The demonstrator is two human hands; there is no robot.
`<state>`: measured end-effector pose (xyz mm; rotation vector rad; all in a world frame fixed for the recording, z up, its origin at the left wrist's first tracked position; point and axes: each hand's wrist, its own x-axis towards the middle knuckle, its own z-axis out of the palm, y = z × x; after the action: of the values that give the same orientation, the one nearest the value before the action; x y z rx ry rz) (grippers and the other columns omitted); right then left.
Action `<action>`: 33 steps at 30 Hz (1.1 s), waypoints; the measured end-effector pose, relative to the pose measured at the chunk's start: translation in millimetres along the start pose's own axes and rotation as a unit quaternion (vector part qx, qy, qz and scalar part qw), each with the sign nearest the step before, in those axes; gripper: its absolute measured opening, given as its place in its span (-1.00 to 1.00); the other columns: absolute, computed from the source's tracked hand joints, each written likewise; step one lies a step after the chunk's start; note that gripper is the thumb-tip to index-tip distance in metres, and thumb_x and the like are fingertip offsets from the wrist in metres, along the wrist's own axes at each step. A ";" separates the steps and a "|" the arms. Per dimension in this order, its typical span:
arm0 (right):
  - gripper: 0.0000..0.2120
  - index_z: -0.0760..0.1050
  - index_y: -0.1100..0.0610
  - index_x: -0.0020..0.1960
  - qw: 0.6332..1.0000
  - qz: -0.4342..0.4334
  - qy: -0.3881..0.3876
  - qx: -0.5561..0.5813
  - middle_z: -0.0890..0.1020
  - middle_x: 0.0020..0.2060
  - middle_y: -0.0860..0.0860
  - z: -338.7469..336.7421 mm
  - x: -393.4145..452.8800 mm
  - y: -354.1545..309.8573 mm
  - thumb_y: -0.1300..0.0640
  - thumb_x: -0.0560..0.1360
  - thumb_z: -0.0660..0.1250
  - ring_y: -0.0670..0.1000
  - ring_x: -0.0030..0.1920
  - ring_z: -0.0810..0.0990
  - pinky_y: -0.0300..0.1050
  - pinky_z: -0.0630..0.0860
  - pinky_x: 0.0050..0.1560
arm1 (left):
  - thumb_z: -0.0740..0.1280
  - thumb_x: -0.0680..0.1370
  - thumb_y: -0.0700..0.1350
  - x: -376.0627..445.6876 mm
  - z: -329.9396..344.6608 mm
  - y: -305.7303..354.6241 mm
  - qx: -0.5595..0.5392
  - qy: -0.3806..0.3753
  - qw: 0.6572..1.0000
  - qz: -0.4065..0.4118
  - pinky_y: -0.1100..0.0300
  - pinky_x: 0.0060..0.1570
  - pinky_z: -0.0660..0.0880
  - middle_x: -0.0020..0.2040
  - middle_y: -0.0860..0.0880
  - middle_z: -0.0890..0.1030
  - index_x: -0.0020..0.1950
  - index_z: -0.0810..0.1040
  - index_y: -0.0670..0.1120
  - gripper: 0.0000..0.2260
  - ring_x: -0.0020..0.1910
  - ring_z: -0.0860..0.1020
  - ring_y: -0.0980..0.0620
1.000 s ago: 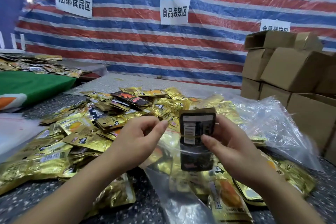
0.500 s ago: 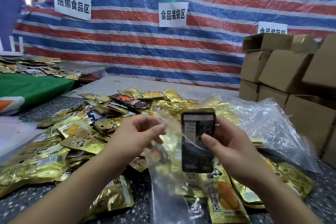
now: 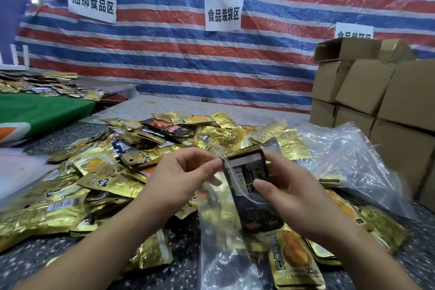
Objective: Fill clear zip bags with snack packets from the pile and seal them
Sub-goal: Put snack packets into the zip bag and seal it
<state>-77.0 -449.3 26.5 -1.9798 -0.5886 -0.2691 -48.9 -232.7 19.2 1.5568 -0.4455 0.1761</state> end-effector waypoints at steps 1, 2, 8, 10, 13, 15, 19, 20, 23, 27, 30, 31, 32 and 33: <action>-0.72 0.47 -0.23 0.12 1.000 0.017 0.009 0.019 0.69 0.04 -0.03 1.6 0.1 1.5 0.15 0.57 0.33 0.04 0.02 0.70 0.14 0.67 -0.10 | 0.44 0.37 0.00 -0.9 1.5 -0.5 0.009 -0.015 1.000 -0.014 0.16 -0.29 0.63 -0.21 -0.08 0.72 -0.13 0.66 -0.10 -0.80 -0.26 0.70 0.00; -0.73 0.45 -0.22 0.08 0.999 0.026 0.021 0.019 0.69 0.02 -0.02 2.2 -0.1 2.8 0.15 0.56 0.35 0.05 0.01 0.70 0.15 0.68 -0.14 | 0.43 0.38 0.01 -2.1 3.3 -1.5 0.020 -0.030 0.999 -0.025 0.17 -0.28 0.63 -0.23 -0.08 0.72 -0.13 0.64 -0.10 -0.80 -0.26 0.70 0.01; -0.75 0.58 -0.15 0.14 0.991 -0.014 -0.021 -0.134 0.71 -0.10 -0.20 0.6 -1.1 2.8 0.09 0.49 0.42 -0.16 -0.08 0.67 -0.08 0.61 -0.04 | 0.43 0.48 -0.11 -5.5 11.9 -5.9 0.032 -0.050 0.998 0.002 0.23 -0.22 0.54 -0.29 0.05 0.67 -0.24 0.71 -0.06 -0.89 -0.27 0.60 0.11; -0.71 0.60 -0.20 0.18 0.979 -0.037 -0.030 -0.199 0.67 -0.13 -0.31 6.6 -1.9 2.2 0.03 0.48 0.43 -0.28 -0.12 0.62 -0.35 0.48 -0.12 | 0.42 0.52 -0.17 -5.8 12.1 -7.6 0.049 -0.051 0.998 0.004 0.20 -0.16 0.58 -0.22 -0.01 0.71 -0.15 0.72 -0.10 -0.90 -0.20 0.65 0.08; -0.85 0.68 -0.08 0.09 0.965 -0.071 -0.008 -0.250 0.68 -0.17 -0.23 9.0 -0.2 -0.5 0.05 0.53 0.41 -0.21 -0.13 0.60 -0.29 0.47 -0.18 | 0.41 0.53 -0.19 -6.4 14.0 -8.0 0.053 -0.029 0.998 0.006 0.30 -0.26 0.54 -0.23 -0.05 0.72 -0.15 0.70 -0.12 -0.90 -0.25 0.66 0.09; -0.84 0.68 0.03 -0.08 0.964 -0.093 0.035 -0.246 0.65 -0.26 -0.17 5.5 0.4 -2.7 0.01 0.57 0.35 -0.13 -0.19 0.58 -0.19 0.48 -0.22 | 0.40 0.53 -0.19 -5.1 13.5 -6.5 0.031 0.001 1.000 -0.002 0.28 -0.31 0.56 -0.26 -0.07 0.71 -0.15 0.69 -0.12 -0.90 -0.31 0.67 0.07; -0.63 0.62 -0.07 -0.04 0.975 -0.071 0.161 -0.133 0.63 -0.11 -0.22 1.0 0.2 -1.3 -0.31 0.49 0.21 -0.18 -0.05 0.61 -0.29 0.54 -0.18 | 0.39 0.43 -0.09 -4.6 11.2 1.5 -0.065 0.034 0.997 -0.017 0.15 -0.36 0.63 -0.24 -0.16 0.70 -0.22 0.71 -0.08 -0.87 -0.36 0.68 -0.04; -0.57 0.59 -0.14 0.03 0.979 -0.029 0.180 -0.088 0.62 -0.05 -0.26 1.0 0.7 0.9 -0.41 0.42 0.21 -0.20 0.00 0.61 -0.29 0.56 -0.15 | 0.39 0.39 -0.05 -5.0 10.7 3.5 -0.084 0.040 0.995 -0.019 0.16 -0.38 0.62 -0.24 -0.16 0.70 -0.23 0.72 -0.05 -0.87 -0.37 0.67 -0.03; -0.28 0.48 -0.22 0.19 0.980 0.122 0.153 0.019 0.65 0.04 -0.20 -1.8 5.6 11.2 -0.58 0.16 0.34 -0.15 -0.01 0.67 -0.06 0.61 -0.02 | 0.37 0.37 -0.04 -4.5 9.1 5.9 -0.112 0.057 0.992 -0.020 0.19 -0.42 0.60 -0.23 -0.15 0.70 -0.22 0.72 -0.02 -0.86 -0.39 0.66 0.01; -0.30 0.65 0.03 0.12 0.962 0.206 -0.004 0.180 0.71 -0.06 0.13 -9.5 9.0 15.2 -0.34 0.12 0.59 0.06 -0.17 0.68 -0.04 0.65 -0.06 | 0.36 0.42 -0.04 -1.8 4.6 4.5 -0.123 0.078 0.989 -0.015 0.06 -0.33 0.63 -0.19 -0.15 0.70 -0.15 0.69 -0.10 -0.83 -0.32 0.69 -0.11; -0.42 0.69 0.07 0.05 0.954 0.207 -0.088 0.198 0.71 0.02 0.15 -3.1 4.7 19.8 -0.28 0.19 0.61 0.10 0.01 0.69 -0.06 0.63 0.06 | 0.35 0.43 -0.05 -0.7 2.9 4.4 -0.144 0.086 0.986 -0.014 0.15 -0.40 0.60 -0.20 -0.15 0.70 -0.15 0.67 -0.10 -0.84 -0.35 0.68 -0.08; -0.49 0.70 0.10 0.03 0.957 0.205 -0.096 0.183 0.71 0.02 0.15 0.8 3.7 20.6 -0.23 0.25 0.60 0.12 0.05 0.69 0.03 0.62 0.14 | 0.35 0.43 -0.05 -0.5 2.7 4.4 -0.147 0.088 0.985 -0.014 0.17 -0.41 0.60 -0.21 -0.15 0.70 -0.15 0.67 -0.10 -0.84 -0.36 0.68 -0.08; -0.58 0.70 0.14 0.00 0.960 0.204 -0.095 0.165 0.71 0.00 0.16 4.5 3.3 20.4 -0.16 0.33 0.57 0.13 0.04 0.69 0.13 0.58 0.20 | 0.35 0.43 -0.04 -0.3 2.3 4.3 -0.147 0.089 0.985 -0.014 0.18 -0.41 0.60 -0.21 -0.14 0.70 -0.13 0.67 -0.10 -0.83 -0.36 0.68 -0.07; -0.67 0.71 0.17 -0.04 0.963 0.205 -0.090 0.148 0.72 -0.04 0.17 7.4 3.0 20.4 -0.09 0.39 0.54 0.13 0.00 0.69 0.19 0.55 0.24 | 0.35 0.43 -0.04 -0.1 2.0 4.1 -0.145 0.091 0.985 -0.013 0.19 -0.42 0.60 -0.21 -0.14 0.70 -0.12 0.66 -0.11 -0.82 -0.37 0.68 -0.07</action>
<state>-64.5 -449.4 8.6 -1.7917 -0.2973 0.2441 -50.9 -234.5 22.9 1.2482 -0.2925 0.2214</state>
